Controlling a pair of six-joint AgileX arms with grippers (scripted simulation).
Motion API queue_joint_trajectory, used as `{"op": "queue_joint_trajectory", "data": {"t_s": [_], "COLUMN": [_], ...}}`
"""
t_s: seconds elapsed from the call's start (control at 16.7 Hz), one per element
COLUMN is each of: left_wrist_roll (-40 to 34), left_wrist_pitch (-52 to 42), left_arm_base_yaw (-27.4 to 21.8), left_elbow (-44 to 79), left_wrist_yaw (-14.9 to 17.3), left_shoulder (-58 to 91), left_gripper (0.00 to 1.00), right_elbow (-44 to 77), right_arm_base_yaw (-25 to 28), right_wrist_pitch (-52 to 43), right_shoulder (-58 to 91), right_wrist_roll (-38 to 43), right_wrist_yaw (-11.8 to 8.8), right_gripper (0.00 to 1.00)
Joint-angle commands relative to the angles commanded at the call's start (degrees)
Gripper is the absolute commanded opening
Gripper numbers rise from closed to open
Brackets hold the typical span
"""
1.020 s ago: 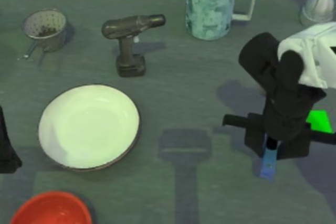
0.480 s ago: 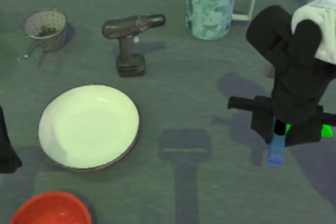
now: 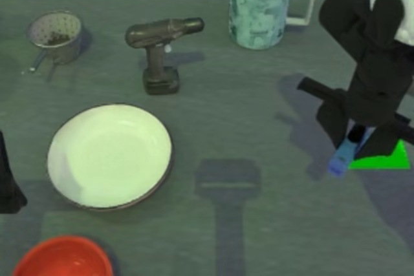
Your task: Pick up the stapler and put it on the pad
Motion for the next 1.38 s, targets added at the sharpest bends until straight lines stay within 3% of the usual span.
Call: {"op": "queue_joint_trajectory", "data": {"t_s": [0.36, 0.6, 1.08, 1.38], "left_wrist_roll": [0.0, 0.0, 0.0, 0.0], "left_wrist_pitch": [0.0, 0.0, 0.0, 0.0], "left_arm_base_yaw": [0.0, 0.0, 0.0, 0.0], "left_elbow": [0.0, 0.0, 0.0, 0.0], "left_wrist_yaw": [0.0, 0.0, 0.0, 0.0], "left_shoulder": [0.0, 0.0, 0.0, 0.0], "left_gripper": [1.0, 1.0, 1.0, 1.0], "right_elbow": [7.9, 11.39, 11.01, 3.65], "right_arm_base_yaw": [-8.28, -12.45, -12.98, -13.32], "right_wrist_pitch": [-2.91, -3.62, -2.62, 9.36], "right_shoulder": [5.07, 6.51, 6.7, 10.58], "right_wrist_roll": [27.41, 38.18, 39.82, 39.8], "right_wrist_yaw": [0.2, 0.25, 0.23, 0.28], "right_gripper": [0.0, 0.0, 0.0, 0.0]}}
